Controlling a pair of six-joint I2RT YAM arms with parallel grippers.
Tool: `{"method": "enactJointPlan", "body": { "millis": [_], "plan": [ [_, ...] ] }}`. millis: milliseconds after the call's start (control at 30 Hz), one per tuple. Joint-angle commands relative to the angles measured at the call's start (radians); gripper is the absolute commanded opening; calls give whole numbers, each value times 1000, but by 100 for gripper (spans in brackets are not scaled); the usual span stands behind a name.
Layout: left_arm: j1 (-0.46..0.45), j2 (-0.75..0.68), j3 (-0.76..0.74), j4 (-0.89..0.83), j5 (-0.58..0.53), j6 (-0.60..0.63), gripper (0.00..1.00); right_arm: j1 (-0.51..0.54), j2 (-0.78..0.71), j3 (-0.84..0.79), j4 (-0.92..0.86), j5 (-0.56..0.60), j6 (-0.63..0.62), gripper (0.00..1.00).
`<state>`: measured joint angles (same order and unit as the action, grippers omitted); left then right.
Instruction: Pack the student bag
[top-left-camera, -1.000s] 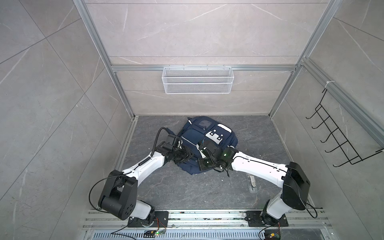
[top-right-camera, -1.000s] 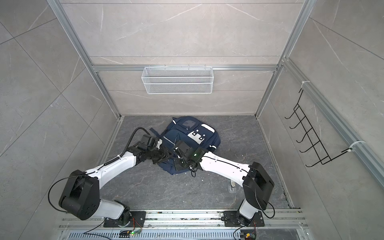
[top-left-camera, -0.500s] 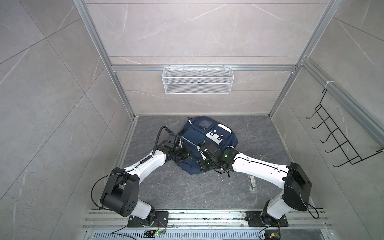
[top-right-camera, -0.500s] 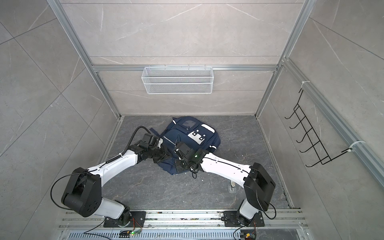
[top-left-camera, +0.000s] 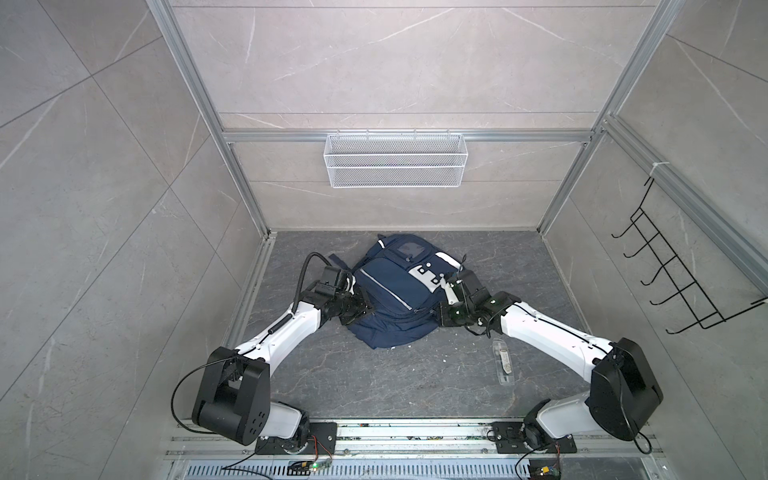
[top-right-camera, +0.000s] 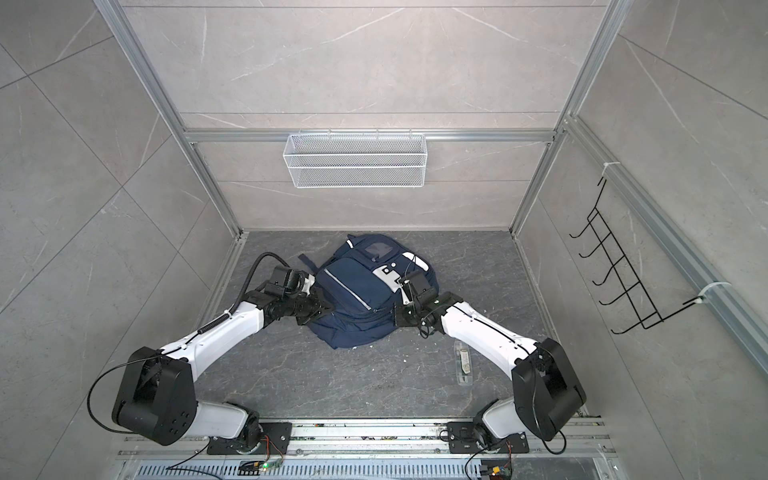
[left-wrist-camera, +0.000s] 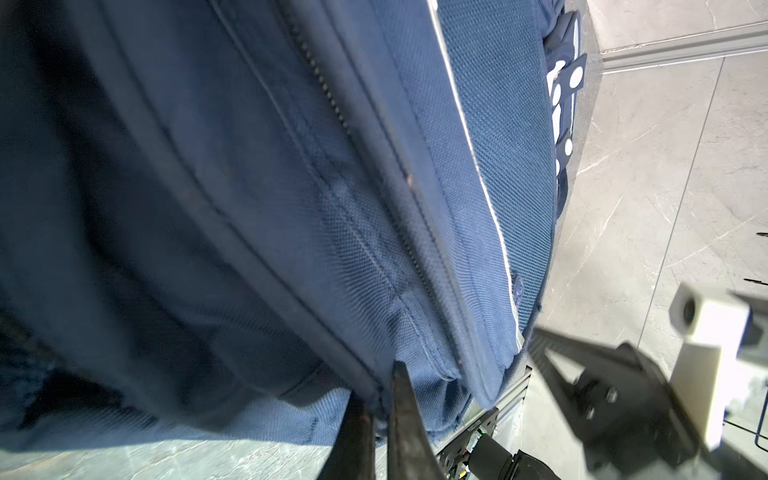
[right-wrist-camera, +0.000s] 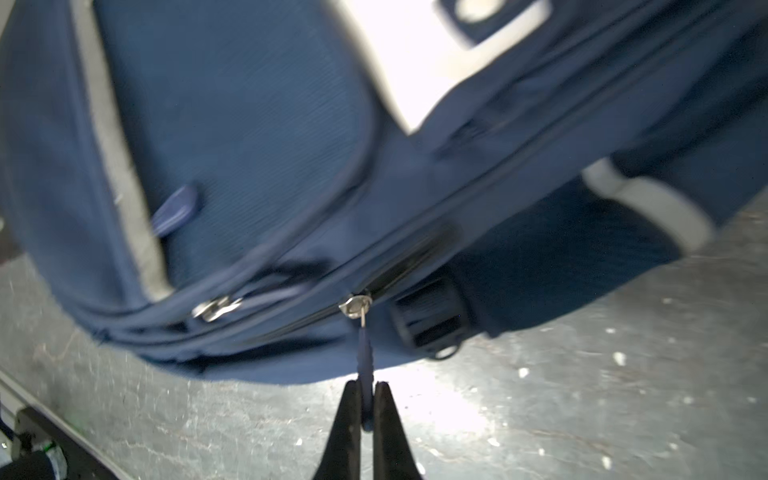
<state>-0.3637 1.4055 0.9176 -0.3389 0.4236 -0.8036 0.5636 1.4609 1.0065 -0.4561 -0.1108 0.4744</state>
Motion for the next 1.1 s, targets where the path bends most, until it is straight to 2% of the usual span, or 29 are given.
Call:
{"method": "enactJointPlan", "body": {
  "millis": [0, 200, 333, 500, 667, 733, 800, 867, 967, 1067],
  "plan": [
    [28, -60, -9, -33, -38, 40, 0, -91, 39, -3, -45, 36, 0, 0],
    [32, -88, -25, -51, -46, 45, 0, -190, 109, 63, -31, 41, 13, 0],
    [38, -108, -36, -62, -57, 52, 0, -209, 141, 89, -34, 25, 5, 0],
    [40, -100, -49, -51, -52, 50, 0, -208, 98, 39, -3, -43, 15, 0],
    [40, -66, -57, -18, -32, 44, 0, -209, 39, -12, -9, -45, 9, 0],
    [40, -50, -52, -12, -29, 44, 0, -207, 17, -23, -18, -47, -9, 12],
    [40, -39, -48, -6, -27, 44, 0, -197, -23, -47, -1, -67, -36, 31],
    [40, -30, -47, -1, -28, 43, 0, -183, -59, -70, 21, -80, -43, 41],
    [39, -20, -46, 6, -26, 38, 0, -156, -87, -86, 43, -95, -42, 48],
    [39, -16, -50, 12, -27, 35, 0, -120, -93, -84, 66, -98, -40, 50]
  ]
}}
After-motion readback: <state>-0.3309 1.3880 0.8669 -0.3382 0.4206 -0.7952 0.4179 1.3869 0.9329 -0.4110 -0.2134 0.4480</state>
